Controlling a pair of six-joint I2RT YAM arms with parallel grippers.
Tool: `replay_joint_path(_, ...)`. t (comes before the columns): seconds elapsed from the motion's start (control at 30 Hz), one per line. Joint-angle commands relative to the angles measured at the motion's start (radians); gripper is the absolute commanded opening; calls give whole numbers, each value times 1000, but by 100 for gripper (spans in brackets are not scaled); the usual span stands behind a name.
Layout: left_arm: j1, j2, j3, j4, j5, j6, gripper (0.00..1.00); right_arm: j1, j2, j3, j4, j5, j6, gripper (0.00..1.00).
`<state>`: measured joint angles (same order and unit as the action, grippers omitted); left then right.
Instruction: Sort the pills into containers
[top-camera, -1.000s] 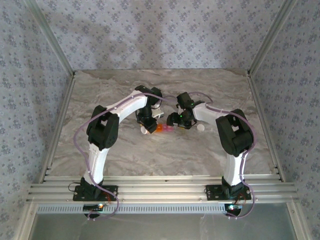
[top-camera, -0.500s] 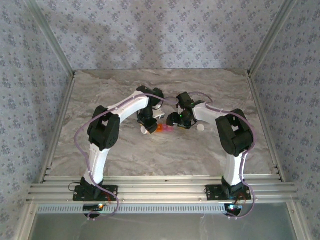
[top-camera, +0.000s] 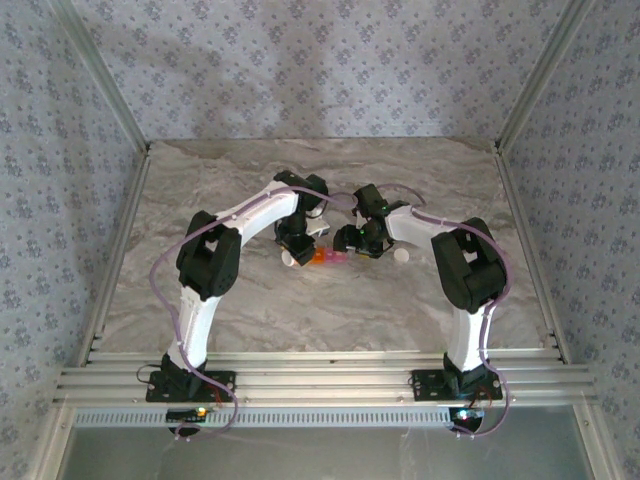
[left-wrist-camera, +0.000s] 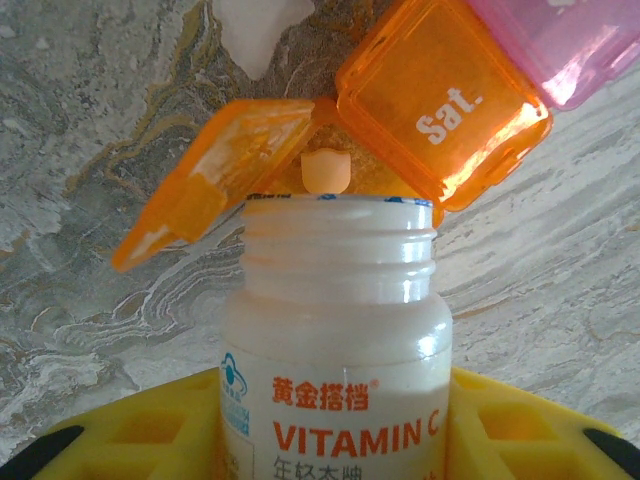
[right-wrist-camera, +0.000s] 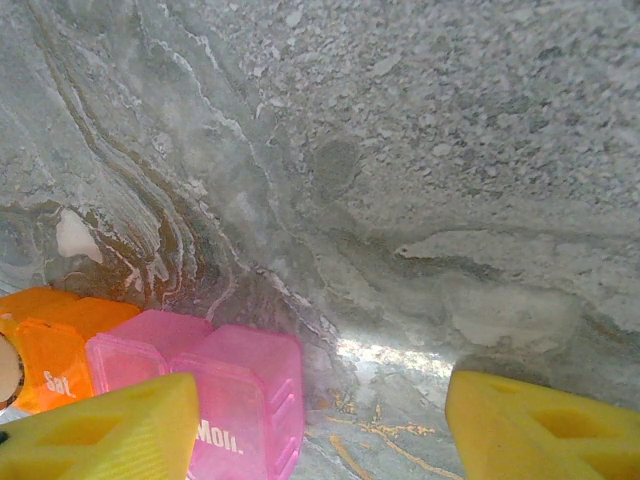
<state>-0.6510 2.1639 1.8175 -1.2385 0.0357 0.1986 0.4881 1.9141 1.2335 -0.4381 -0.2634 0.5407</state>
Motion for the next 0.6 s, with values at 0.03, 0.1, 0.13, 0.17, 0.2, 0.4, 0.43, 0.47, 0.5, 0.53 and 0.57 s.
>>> replay_joint_path(0.03,-7,10,16,-47,-25,14,0,1,62,6,50,-3,-20,68)
replay_joint_path(0.1,-7,4,21,-49,-23,14,0,1,62,4,47,-3,-19,68)
replay_joint_path(0.13,-7,2,22,-52,-23,15,0,0,60,4,45,-3,-20,68)
replay_joint_path(0.17,-7,0,21,-52,-25,16,0,1,59,4,44,-3,-20,68)
replay_joint_path(0.2,-7,-2,18,-52,-26,14,0,0,56,3,42,-5,-19,68)
replay_joint_path(0.4,-6,2,12,-49,-30,13,0,-15,10,-30,49,-13,-8,68)
replay_joint_path(0.43,-6,4,14,-49,-31,14,0,-23,4,-32,50,-17,-6,68)
replay_joint_path(0.47,-4,4,15,-49,-30,15,0,-29,-2,-32,53,-19,-2,68)
replay_joint_path(0.5,-4,3,16,-49,-30,14,0,-34,-8,-74,58,-22,2,68)
replay_joint_path(0.53,-3,4,16,-49,-29,14,0,-42,-18,-86,67,-26,6,68)
replay_joint_path(0.57,-4,4,16,-47,-26,14,0,-49,-26,-98,77,-29,9,68)
